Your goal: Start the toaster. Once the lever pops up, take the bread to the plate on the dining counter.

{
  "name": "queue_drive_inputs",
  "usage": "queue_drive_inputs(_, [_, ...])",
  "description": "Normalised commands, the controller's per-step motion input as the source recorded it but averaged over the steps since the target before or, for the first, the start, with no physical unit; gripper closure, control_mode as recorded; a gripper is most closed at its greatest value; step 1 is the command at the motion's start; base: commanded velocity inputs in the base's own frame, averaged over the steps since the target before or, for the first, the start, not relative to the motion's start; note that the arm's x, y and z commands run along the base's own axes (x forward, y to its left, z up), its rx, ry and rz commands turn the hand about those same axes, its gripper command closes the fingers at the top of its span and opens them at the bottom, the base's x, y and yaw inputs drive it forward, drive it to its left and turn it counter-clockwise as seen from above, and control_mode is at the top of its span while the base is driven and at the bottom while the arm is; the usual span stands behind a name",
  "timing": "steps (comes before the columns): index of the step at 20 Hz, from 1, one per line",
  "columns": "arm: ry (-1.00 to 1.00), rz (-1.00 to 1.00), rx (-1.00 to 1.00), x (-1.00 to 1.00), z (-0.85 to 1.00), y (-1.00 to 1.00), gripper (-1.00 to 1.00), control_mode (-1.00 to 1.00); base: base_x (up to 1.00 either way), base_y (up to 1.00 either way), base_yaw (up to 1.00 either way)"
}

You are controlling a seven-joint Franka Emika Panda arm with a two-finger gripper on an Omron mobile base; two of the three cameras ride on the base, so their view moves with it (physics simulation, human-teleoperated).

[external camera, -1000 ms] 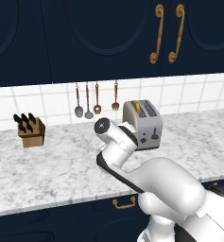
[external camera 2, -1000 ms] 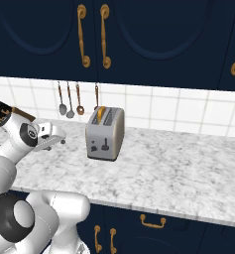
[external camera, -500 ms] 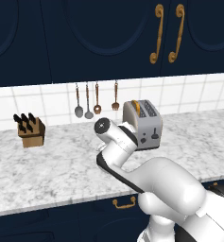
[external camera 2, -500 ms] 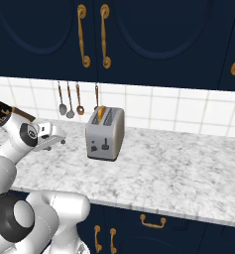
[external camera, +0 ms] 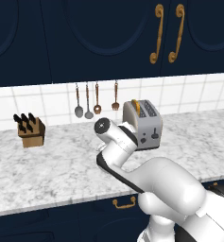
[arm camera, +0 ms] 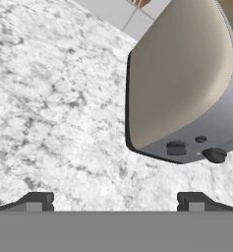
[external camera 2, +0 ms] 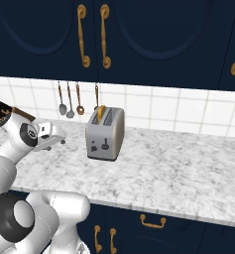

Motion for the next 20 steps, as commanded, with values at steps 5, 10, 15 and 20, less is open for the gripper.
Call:
queue_drive_inputs(5, [0.0,0.0,0.0,0.0,0.0,0.0,-1.0,-1.0,0.0,0.0,0.0])
queue_drive_inputs(10, [0.0,0.0,0.0,0.0,0.0,0.0,-1.0,-1.0,0.0,0.0,0.0])
queue_drive_inputs(15, [0.0,0.0,0.0,0.0,0.0,0.0,-1.0,-1.0,0.0,0.0,0.0])
queue_drive_inputs(20, [0.0,0.0,0.0,0.0,0.0,0.0,-1.0,-1.0,0.0,0.0,0.0])
